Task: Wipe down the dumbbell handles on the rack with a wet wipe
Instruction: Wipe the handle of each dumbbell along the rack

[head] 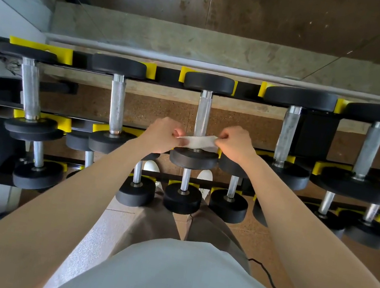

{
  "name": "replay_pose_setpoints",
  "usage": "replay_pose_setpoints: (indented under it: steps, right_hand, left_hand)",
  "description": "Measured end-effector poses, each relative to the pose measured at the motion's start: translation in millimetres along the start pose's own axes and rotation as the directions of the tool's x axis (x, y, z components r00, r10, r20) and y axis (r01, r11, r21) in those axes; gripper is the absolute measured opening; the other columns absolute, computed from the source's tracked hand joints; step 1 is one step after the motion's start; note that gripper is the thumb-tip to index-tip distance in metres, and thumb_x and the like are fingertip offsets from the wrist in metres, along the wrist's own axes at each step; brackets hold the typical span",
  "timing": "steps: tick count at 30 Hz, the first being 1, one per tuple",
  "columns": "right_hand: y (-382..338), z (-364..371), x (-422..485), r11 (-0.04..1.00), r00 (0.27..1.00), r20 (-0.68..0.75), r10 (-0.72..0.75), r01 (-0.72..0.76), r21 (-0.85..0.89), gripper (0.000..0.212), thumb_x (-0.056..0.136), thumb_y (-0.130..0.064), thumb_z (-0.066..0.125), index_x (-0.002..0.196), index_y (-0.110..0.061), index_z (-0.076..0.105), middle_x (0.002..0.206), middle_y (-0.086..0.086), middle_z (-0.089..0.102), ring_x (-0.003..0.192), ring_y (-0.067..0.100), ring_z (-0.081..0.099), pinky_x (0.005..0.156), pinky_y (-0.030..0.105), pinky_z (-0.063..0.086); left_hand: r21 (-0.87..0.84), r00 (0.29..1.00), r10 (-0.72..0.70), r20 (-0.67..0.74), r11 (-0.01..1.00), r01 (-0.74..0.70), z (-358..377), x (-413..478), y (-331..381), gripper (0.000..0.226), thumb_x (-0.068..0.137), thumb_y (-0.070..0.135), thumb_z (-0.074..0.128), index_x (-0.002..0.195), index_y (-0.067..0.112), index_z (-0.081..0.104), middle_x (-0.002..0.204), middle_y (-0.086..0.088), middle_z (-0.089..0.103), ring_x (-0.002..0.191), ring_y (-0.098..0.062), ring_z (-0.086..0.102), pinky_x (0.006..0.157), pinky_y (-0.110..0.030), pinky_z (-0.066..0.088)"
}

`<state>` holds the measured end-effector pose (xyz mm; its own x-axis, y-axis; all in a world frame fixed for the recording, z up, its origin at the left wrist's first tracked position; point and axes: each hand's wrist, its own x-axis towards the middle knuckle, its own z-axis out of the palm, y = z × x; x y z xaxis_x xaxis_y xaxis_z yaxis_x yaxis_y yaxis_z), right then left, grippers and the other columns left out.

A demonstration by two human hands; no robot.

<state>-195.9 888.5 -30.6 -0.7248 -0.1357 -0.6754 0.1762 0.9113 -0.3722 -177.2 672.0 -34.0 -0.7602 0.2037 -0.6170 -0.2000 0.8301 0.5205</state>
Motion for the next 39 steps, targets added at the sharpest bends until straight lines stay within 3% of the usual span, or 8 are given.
replay_pose_setpoints:
  steps: [5, 13, 18, 23, 26, 29, 35, 39]
  right_hand:
    - [-7.4, -0.7, -2.5, 0.981, 0.999, 0.008, -0.054, 0.051, 0.187, 0.009, 0.092, -0.018, 0.063, 0.085, -0.012, 0.065, 0.078, 0.001, 0.058, 0.075, 0.013, 0.052, 0.063, 0.021, 0.036]
    - [-2.7, -10.5, 7.6, 0.918, 0.983, -0.167, 0.082, -0.009, 0.396, 0.007, 0.095, -0.019, 0.061, 0.089, -0.015, 0.062, 0.091, 0.006, 0.062, 0.086, 0.020, 0.057, 0.066, 0.021, 0.037]
    - [-22.8, -9.7, 5.7, 0.893, 0.989, -0.145, -0.030, 0.092, 0.441, 0.012, 0.096, -0.019, 0.060, 0.101, -0.010, 0.066, 0.096, 0.006, 0.065, 0.090, 0.016, 0.059, 0.076, 0.023, 0.044]
    - [-12.4, -15.1, 14.0, 0.818, 0.937, -0.277, 0.212, -0.015, 0.575, 0.018, 0.097, -0.018, 0.059, 0.110, -0.008, 0.065, 0.102, 0.011, 0.068, 0.097, 0.022, 0.065, 0.094, 0.040, 0.054]
    - [-23.1, -14.7, 14.3, 0.782, 0.950, -0.252, 0.183, 0.014, 0.623, 0.013, 0.097, -0.020, 0.058, 0.105, -0.011, 0.064, 0.099, 0.010, 0.068, 0.094, 0.023, 0.066, 0.090, 0.040, 0.057]
    - [-40.4, -18.2, 16.7, 0.714, 0.969, -0.203, 0.143, 0.041, 0.699, 0.004, 0.098, -0.020, 0.059, 0.099, -0.016, 0.061, 0.094, 0.007, 0.066, 0.090, 0.022, 0.065, 0.083, 0.037, 0.056]
    - [-31.9, -25.5, 30.1, 0.503, 0.904, -0.187, 0.384, -0.035, 0.863, 0.016, 0.099, -0.017, 0.059, 0.112, -0.009, 0.062, 0.104, 0.011, 0.064, 0.082, 0.016, 0.059, 0.076, 0.032, 0.054]
    - [-38.7, -18.5, 30.3, 0.437, 0.934, -0.103, 0.341, -0.061, 0.897, 0.014, 0.097, -0.013, 0.060, 0.110, -0.009, 0.064, 0.092, 0.006, 0.063, 0.076, 0.013, 0.058, 0.066, 0.024, 0.051]
  left_hand:
    - [-0.056, 0.966, -0.134, -0.221, 0.991, 0.124, -1.0, 5.9, 0.8, 0.025, 0.099, 0.026, 0.063, 0.119, 0.011, 0.069, 0.117, -0.008, 0.072, 0.104, -0.024, 0.067, 0.087, -0.033, 0.051]
    - [-0.213, 0.952, -0.121, -0.281, 0.975, 0.061, -2.2, 15.5, 12.4, 0.024, 0.098, 0.022, 0.062, 0.118, 0.011, 0.069, 0.105, 0.000, 0.068, 0.095, -0.014, 0.061, 0.079, -0.023, 0.044]
    - [-0.327, 0.874, -0.278, -0.398, 0.933, 0.148, -5.8, 25.3, 4.2, 0.027, 0.100, 0.023, 0.059, 0.122, 0.010, 0.068, 0.110, -0.004, 0.069, 0.094, -0.017, 0.062, 0.078, -0.024, 0.049]
    - [-0.344, 0.916, -0.159, -0.368, 0.939, 0.025, -5.7, 28.7, 21.9, 0.021, 0.099, 0.025, 0.061, 0.113, 0.012, 0.069, 0.097, 0.002, 0.066, 0.086, -0.011, 0.060, 0.070, -0.015, 0.043]
    - [-0.487, 0.845, -0.279, -0.456, 0.873, 0.026, -12.3, 34.4, 23.9, 0.021, 0.098, 0.027, 0.063, 0.113, 0.014, 0.071, 0.100, 0.002, 0.071, 0.091, -0.011, 0.064, 0.078, -0.018, 0.051]
    - [-0.608, 0.775, -0.443, -0.450, 0.788, 0.098, -19.5, 41.6, 24.1, 0.026, 0.097, 0.030, 0.064, 0.118, 0.015, 0.071, 0.105, 0.002, 0.072, 0.094, -0.011, 0.065, 0.072, -0.014, 0.047]
    - [-0.594, 0.846, -0.338, -0.413, 0.804, 0.031, -8.8, 45.1, 42.7, 0.025, 0.097, 0.033, 0.065, 0.112, 0.013, 0.072, 0.100, 0.001, 0.072, 0.092, -0.011, 0.065, 0.082, -0.023, 0.051]
    - [-0.640, 0.793, -0.463, -0.396, 0.759, 0.124, -8.5, 50.2, 38.0, 0.029, 0.097, 0.035, 0.064, 0.117, 0.014, 0.071, 0.106, 0.000, 0.071, 0.093, -0.013, 0.064, 0.078, -0.023, 0.048]
